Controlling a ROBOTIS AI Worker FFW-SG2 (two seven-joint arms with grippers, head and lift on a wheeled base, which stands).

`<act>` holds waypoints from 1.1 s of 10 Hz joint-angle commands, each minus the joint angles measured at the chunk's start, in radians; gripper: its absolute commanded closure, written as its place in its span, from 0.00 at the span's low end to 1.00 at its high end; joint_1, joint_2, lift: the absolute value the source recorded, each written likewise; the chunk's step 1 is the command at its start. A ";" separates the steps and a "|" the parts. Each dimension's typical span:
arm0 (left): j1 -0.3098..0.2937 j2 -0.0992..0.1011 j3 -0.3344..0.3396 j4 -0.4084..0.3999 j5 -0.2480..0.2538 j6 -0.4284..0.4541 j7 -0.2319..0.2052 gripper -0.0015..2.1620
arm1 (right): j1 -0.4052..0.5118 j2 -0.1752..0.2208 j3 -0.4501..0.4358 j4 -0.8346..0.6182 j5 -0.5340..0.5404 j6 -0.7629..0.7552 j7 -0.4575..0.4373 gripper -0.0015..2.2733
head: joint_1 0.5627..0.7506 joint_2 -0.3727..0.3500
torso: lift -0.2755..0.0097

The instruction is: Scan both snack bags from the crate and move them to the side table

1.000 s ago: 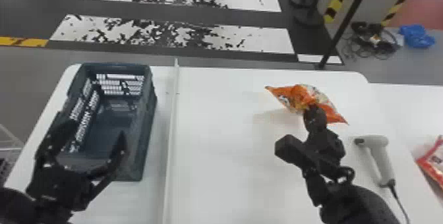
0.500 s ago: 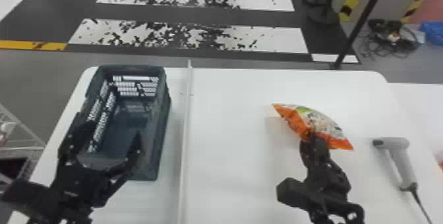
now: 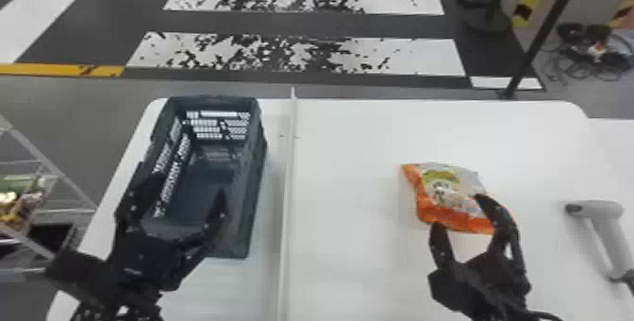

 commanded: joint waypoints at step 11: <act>0.018 -0.001 -0.003 -0.023 -0.007 0.003 -0.003 0.05 | -0.098 0.098 -0.420 -0.183 -0.876 0.420 0.514 0.99 | 0.70 0.46 | 0.70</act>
